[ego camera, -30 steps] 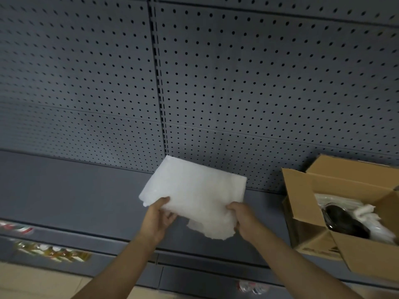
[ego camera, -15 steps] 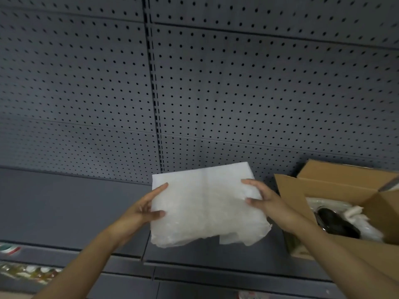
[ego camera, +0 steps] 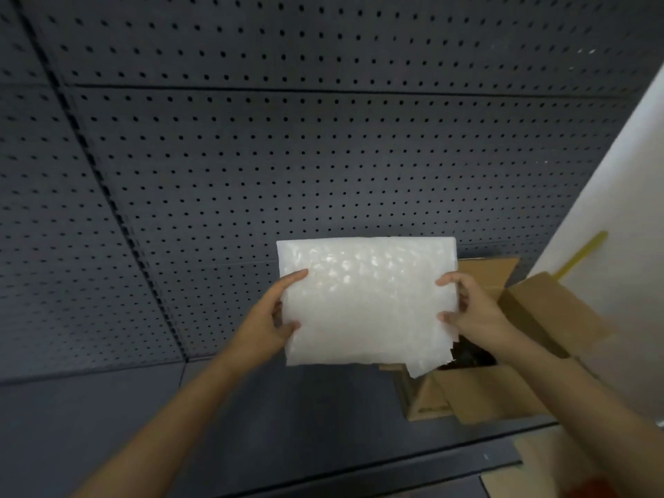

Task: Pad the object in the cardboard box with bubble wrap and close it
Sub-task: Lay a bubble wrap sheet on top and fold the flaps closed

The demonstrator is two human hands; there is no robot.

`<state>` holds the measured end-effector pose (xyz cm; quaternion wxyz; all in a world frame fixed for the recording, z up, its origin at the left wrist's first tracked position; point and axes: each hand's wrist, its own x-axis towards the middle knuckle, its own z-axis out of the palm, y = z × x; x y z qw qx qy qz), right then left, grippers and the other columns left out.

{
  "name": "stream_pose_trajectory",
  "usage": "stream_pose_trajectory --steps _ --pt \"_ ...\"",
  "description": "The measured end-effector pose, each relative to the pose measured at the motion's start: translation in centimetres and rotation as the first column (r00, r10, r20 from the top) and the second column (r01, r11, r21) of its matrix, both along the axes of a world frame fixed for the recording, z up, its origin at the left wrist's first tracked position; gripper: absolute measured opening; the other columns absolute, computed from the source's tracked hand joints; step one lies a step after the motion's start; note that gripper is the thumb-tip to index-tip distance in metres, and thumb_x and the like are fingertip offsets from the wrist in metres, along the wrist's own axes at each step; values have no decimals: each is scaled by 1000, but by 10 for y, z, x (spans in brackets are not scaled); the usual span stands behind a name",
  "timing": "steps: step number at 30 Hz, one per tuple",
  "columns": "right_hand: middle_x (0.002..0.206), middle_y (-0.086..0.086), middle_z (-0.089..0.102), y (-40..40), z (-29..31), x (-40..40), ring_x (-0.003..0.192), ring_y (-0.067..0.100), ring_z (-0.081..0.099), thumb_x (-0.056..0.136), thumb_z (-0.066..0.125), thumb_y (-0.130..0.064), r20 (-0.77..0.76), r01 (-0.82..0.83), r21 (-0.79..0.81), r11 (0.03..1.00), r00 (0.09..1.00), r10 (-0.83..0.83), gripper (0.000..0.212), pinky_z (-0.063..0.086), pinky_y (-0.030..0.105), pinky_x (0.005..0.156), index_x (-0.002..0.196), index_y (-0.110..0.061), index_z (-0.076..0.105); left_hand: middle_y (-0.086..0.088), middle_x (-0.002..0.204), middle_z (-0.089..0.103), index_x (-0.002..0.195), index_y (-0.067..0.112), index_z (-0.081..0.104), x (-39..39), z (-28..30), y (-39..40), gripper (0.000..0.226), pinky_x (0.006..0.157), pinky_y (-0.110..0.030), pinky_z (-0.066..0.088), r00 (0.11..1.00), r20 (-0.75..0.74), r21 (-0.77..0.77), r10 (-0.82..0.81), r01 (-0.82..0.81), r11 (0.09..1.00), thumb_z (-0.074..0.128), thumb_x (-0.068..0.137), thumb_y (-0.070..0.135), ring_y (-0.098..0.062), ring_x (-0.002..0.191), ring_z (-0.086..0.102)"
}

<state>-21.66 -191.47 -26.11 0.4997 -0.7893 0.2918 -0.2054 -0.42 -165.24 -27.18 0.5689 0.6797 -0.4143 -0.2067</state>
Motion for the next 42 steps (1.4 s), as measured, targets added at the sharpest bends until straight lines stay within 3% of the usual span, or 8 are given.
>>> stream_pose_trajectory --steps 10,13,19,22,25,32,37,42 --pt "99 -1 62 -165 -14 -95 84 18 62 85 63 -4 -75 125 -241 962 986 -147 44 54 34 68 103 -39 45 19 146 36 140 46 32 -92 -12 -174 68 109 -28 39 934 358 52 -8 -11 999 59 91 7 -2 131 39" --pt "76 -12 46 -207 -36 -117 63 3 48 81 64 0 -172 58 -346 937 977 -124 55 39 15 56 95 -47 40 14 148 34 142 43 29 -114 -37 -205 67 108 -30 42 949 315 143 -27 -19 990 59 92 10 -4 127 42" --pt "110 -14 33 -230 -45 -125 95 3 40 79 69 -3 -371 -242 -358 902 923 100 68 32 -2 74 132 -20 30 12 142 34 136 52 22 -125 -72 -216 81 103 -31 45 967 255 331 -12 -75 941 58 86 -1 -12 123 42" --pt "128 -9 25 -233 -52 -118 118 5 28 81 71 -15 -399 -354 -261 898 887 233 76 24 11 94 142 -15 26 4 138 38 129 63 18 -120 -74 -212 89 93 -24 47 962 269 451 -47 -83 889 63 83 3 -17 120 47" --pt "115 -3 45 -237 -47 -108 99 11 44 74 78 -20 -458 -339 -223 914 864 208 71 36 17 77 135 -19 42 3 142 37 140 39 27 -115 -71 -213 79 97 -21 42 958 278 563 -74 -100 821 65 82 2 -15 121 43" --pt "149 8 27 -244 -41 -94 139 29 28 79 69 -8 -671 -413 95 906 646 364 95 36 40 110 152 -13 7 -2 138 30 142 35 34 -105 -61 -230 69 112 -40 32 949 266 792 -171 -114 599 70 82 28 -22 127 33" --pt "148 13 28 -237 -32 -72 137 36 23 80 70 -35 -951 -755 -230 614 309 24 87 25 46 114 150 -25 18 -2 140 22 135 37 43 -108 -41 -247 63 114 -40 26 826 468 806 -314 -253 535 71 79 42 -26 134 20" --pt "156 13 4 -252 -43 -60 144 35 5 68 74 -46 -901 -817 -305 490 413 128 105 16 45 118 150 -30 11 0 160 -14 151 36 0 -97 -39 -271 112 118 -48 -2 749 360 910 -556 -150 386 77 70 48 -29 146 -14"
